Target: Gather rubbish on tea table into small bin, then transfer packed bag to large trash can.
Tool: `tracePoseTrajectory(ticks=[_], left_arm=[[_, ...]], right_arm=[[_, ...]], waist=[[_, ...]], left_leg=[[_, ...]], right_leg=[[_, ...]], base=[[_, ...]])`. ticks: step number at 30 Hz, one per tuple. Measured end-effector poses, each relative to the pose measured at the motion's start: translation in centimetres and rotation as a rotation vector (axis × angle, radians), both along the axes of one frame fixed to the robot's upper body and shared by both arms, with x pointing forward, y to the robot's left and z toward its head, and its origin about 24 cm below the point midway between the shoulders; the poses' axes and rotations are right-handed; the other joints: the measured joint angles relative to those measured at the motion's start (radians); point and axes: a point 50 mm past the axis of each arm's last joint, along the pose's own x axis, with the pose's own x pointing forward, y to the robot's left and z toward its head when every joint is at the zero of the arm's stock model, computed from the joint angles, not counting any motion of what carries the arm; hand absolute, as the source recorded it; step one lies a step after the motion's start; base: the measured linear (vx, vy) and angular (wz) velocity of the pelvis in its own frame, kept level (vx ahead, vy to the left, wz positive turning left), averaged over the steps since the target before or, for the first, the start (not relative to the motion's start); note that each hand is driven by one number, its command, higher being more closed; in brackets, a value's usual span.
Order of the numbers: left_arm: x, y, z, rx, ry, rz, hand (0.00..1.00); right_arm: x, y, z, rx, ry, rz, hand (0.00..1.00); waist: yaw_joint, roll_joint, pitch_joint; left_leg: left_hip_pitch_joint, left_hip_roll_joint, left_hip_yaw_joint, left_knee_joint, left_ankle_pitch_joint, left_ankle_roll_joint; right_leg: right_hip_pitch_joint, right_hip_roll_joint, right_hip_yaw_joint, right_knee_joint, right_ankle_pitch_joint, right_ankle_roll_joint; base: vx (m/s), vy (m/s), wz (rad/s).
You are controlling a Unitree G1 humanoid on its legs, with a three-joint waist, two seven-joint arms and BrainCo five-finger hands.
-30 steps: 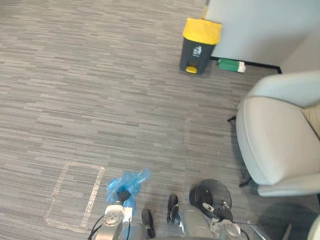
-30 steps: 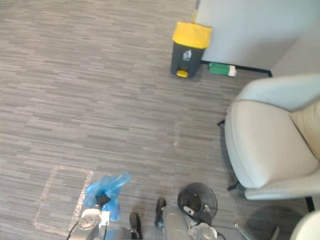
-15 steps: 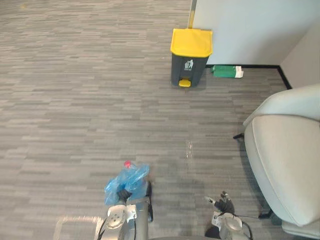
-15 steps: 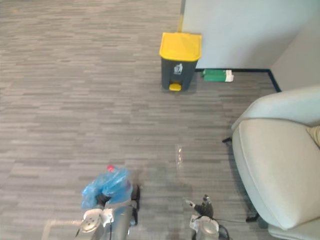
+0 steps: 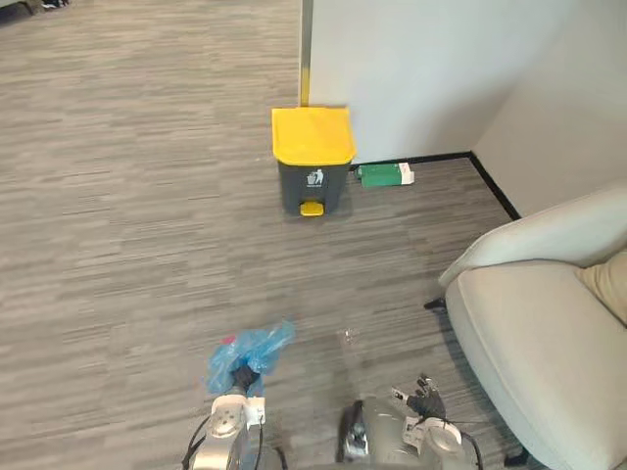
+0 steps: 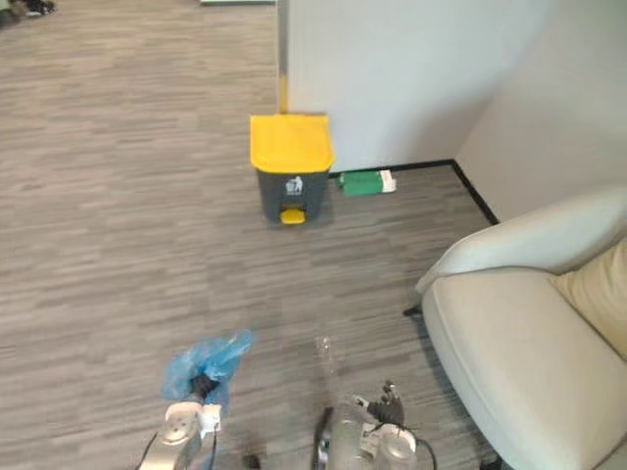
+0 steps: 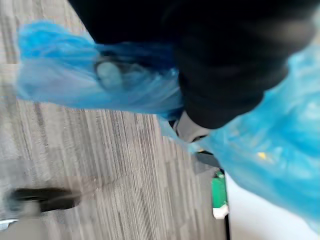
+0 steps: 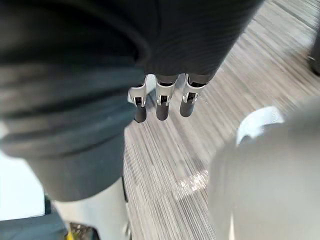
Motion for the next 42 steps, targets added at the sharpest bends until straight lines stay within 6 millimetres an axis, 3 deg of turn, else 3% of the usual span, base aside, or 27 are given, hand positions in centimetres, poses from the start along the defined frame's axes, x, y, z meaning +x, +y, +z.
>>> tracePoseTrajectory(ticks=[1,3,4,5,6,9,10,12,13,14,15,16,18,21,23,24,25,26,27,29,31,32,35,38,40,42], left_arm=[[0.0,0.1,0.0,0.003,0.001,-0.001,1.00],[0.1,-0.3,0.0,0.005,0.001,-0.022,1.00],[0.5,-0.7,0.1,-0.007,-0.010,-0.024,1.00],[0.6,-0.9,0.2,-0.012,-0.016,-0.023,1.00],[0.8,-1.7,0.8,-0.042,-0.050,-0.021,1.00],[1.0,-2.3,1.3,-0.064,-0.075,-0.025,1.00],[1.0,-2.4,1.4,-0.065,-0.081,-0.032,1.00],[1.0,-2.4,1.3,-0.065,-0.076,-0.033,1.00],[0.7,-2.4,1.1,-0.066,-0.064,-0.032,1.00],[0.4,-2.4,0.9,-0.067,-0.054,-0.032,1.00],[0.1,-2.4,0.7,-0.063,-0.042,-0.036,1.00],[0.0,-2.1,0.5,-0.049,-0.028,-0.041,1.00],[0.2,-1.1,0.6,-0.014,-0.032,-0.055,1.00],[-0.3,-0.2,0.4,0.012,-0.018,-0.055,1.00],[-0.9,-0.2,0.0,0.011,0.003,-0.050,1.00],[-1.3,-0.2,-0.1,0.012,0.015,-0.051,1.00],[-1.4,-0.3,-0.2,0.012,0.021,-0.053,1.00],[-1.6,-0.3,-0.3,0.011,0.027,-0.053,1.00],[-1.6,0.0,-0.3,0.019,0.027,-0.043,1.00],[-1.4,0.4,-0.2,0.028,0.023,-0.036,1.00],[-1.1,0.6,-0.1,0.037,0.014,-0.036,1.00],[-1.1,0.8,-0.4,0.048,0.031,-0.038,1.00],[-1.2,-0.2,-0.5,0.018,0.031,-0.041,1.00],[-1.4,-1.0,-0.1,-0.017,0.007,-0.040,1.00],[-0.9,-1.8,0.6,-0.051,-0.028,-0.065,1.00],[-0.6,-2.1,0.7,-0.060,-0.037,-0.082,1.00]], right_arm=[[0.3,-0.1,0.1,-0.007,-0.003,0.003,0.00],[0.8,-0.4,0.4,-0.010,-0.021,-0.008,0.00],[0.3,-0.4,0.2,-0.004,-0.013,-0.024,0.00],[0.1,-0.3,0.2,-0.001,-0.010,-0.024,0.00],[0.1,0.4,0.4,0.012,-0.030,-0.009,0.00],[0.6,0.8,0.7,0.021,-0.061,-0.010,0.00],[0.8,0.9,0.8,0.022,-0.066,-0.008,0.00],[1.0,0.9,0.8,0.027,-0.068,-0.020,0.00],[0.9,0.5,0.8,0.023,-0.064,-0.037,0.00],[0.6,0.1,0.7,0.014,-0.053,-0.049,0.00],[0.0,-0.5,0.3,0.003,-0.023,-0.058,0.00],[-0.1,-0.2,0.0,0.013,0.002,-0.059,0.00],[-0.6,0.0,-0.4,0.024,0.026,-0.067,0.00],[-0.2,0.3,-0.2,0.029,0.016,-0.060,0.00],[0.0,0.3,-0.2,0.028,0.012,-0.056,0.00],[-0.3,0.3,-0.3,0.028,0.022,-0.056,0.00],[-0.3,0.2,-0.3,0.026,0.022,-0.056,0.00],[-0.7,0.3,-0.5,0.029,0.034,-0.057,0.00],[-1.0,0.4,-0.6,0.029,0.043,-0.047,0.00],[-1.2,0.4,-0.6,0.027,0.048,-0.037,0.00],[-1.4,0.4,-0.7,0.026,0.053,-0.034,0.00],[-1.9,0.2,-1.0,0.022,0.077,-0.039,0.00],[-2.1,-0.1,-1.0,0.017,0.082,-0.049,0.00],[-2.4,0.1,-0.8,0.026,0.060,-0.062,0.00],[-2.3,0.1,-0.5,0.025,0.039,-0.069,0.00],[-2.0,-0.1,-0.5,0.023,0.032,-0.076,0.00]], waist=[[0.002,0.012,-0.001],[-0.004,0.033,0.005],[-0.009,0.042,0.012],[-0.011,0.043,0.013],[0.008,0.047,0.019],[0.038,0.035,0.016],[0.044,0.021,0.016],[0.059,0.011,0.020],[0.059,0.010,0.021],[0.058,0.015,0.020],[0.059,0.037,0.007],[0.058,0.012,-0.001],[0.052,-0.023,-0.017],[0.057,-0.024,-0.020],[0.052,-0.012,-0.017],[0.051,-0.019,-0.015],[0.048,-0.014,-0.013],[0.042,-0.005,-0.008],[0.041,-0.009,-0.010],[0.032,-0.002,-0.006],[0.029,-0.017,-0.016],[0.025,-0.031,-0.026],[0.027,0.009,-0.033],[0.040,0.020,-0.019],[0.048,0.004,-0.013],[0.054,0.004,-0.024]], left_leg=[[-0.003,0.015,-0.014,0.005,0.004,-0.001],[-0.013,0.037,-0.093,0.111,0.025,-0.021],[-0.066,0.069,-0.129,0.329,0.091,-0.047],[-0.103,0.083,-0.131,0.438,0.139,-0.046],[-0.233,0.143,-0.105,0.752,0.172,-0.046],[-0.378,0.168,-0.050,0.907,0.094,-0.023],[-0.435,0.166,-0.017,0.872,0.068,-0.006],[-0.485,0.150,0.033,0.647,0.054,0.009],[-0.485,0.117,0.040,0.466,0.071,0.012],[-0.476,0.090,0.035,0.300,0.150,0.018],[-0.471,0.074,0.014,0.184,0.290,0.014],[-0.462,0.051,0.026,0.182,0.300,0.022],[-0.445,0.004,0.033,0.138,0.293,0.035],[-0.387,-0.027,0.061,0.098,0.267,0.051],[-0.330,-0.031,0.061,0.084,0.215,0.052],[-0.282,-0.045,0.053,0.056,0.194,0.064],[-0.259,-0.047,0.051,0.041,0.183,0.068],[-0.230,-0.048,0.046,0.032,0.166,0.073],[-0.200,-0.046,0.038,0.031,0.146,0.073],[-0.169,-0.040,0.026,0.030,0.131,0.071],[-0.158,-0.045,0.005,0.038,0.113,0.038],[-0.155,-0.052,-0.033,0.064,0.087,0.016],[-0.177,-0.004,-0.041,0.143,0.072,-0.011],[-0.290,0.092,0.004,0.512,0.057,-0.037],[-0.352,0.152,0.063,0.625,0.024,0.012],[-0.391,0.161,0.065,0.541,0.022,0.022]], right_leg=[[-0.005,0.006,0.002,0.029,-0.019,-0.003],[-0.020,0.006,-0.023,0.180,-0.148,-0.036],[0.062,0.011,-0.057,0.193,-0.218,-0.037],[0.101,0.016,-0.064,0.176,-0.230,-0.037],[0.218,0.043,-0.062,0.108,-0.254,-0.051],[0.317,0.048,-0.053,0.050,-0.277,-0.052],[0.359,0.043,-0.044,0.014,-0.282,-0.043],[0.420,0.022,-0.036,-0.021,-0.287,-0.032],[0.449,0.007,-0.028,-0.031,-0.301,-0.008],[0.470,0.007,-0.022,-0.032,-0.317,0.020],[0.479,0.017,-0.004,-0.029,-0.344,0.062],[0.486,-0.010,0.005,-0.036,-0.347,0.071],[0.505,-0.054,0.006,-0.061,-0.335,0.085],[0.508,-0.080,0.038,-0.019,-0.292,0.136],[0.439,-0.096,0.070,0.195,-0.286,0.147],[0.345,-0.132,0.081,0.413,-0.229,0.157],[0.309,-0.141,0.083,0.497,-0.210,0.157],[0.257,-0.139,0.088,0.582,-0.268,0.131],[0.209,-0.124,0.080,0.593,-0.339,0.111],[0.159,-0.090,0.063,0.510,-0.371,0.097],[0.148,-0.046,0.052,0.269,-0.320,0.063],[0.163,-0.042,0.053,0.177,-0.235,0.029],[0.214,-0.015,0.010,0.113,-0.259,0.024],[0.342,0.013,-0.017,0.054,-0.273,0.003],[0.412,0.010,-0.025,0.018,-0.287,0.009],[0.414,-0.001,-0.023,0.013,-0.291,0.015]], base=[[0.74,-0.239,0.23],[0.71,-0.256,0.20],[0.59,-0.212,0.45],[0.67,-0.206,0.44],[0.41,-0.082,0.07],[0.40,-0.040,-0.15],[0.51,0.007,-0.27],[0.48,0.057,-0.28],[0.43,0.122,-0.15],[0.43,0.147,-0.19],[0.39,0.146,-0.09],[0.37,0.149,0.09],[0.36,0.135,0.24],[0.33,0.136,-0.10],[0.23,0.129,-0.17],[0.17,0.067,0.03],[0.25,0.069,0.14],[0.26,0.033,0.17],[0.26,0.029,0.18],[0.25,-0.035,0.29],[0.31,-0.094,0.51],[0.25,-0.088,0.53],[0.33,-0.092,0.34],[0.32,-0.072,0.18],[0.26,0.029,0.10],[0.16,0.085,-0.07]])
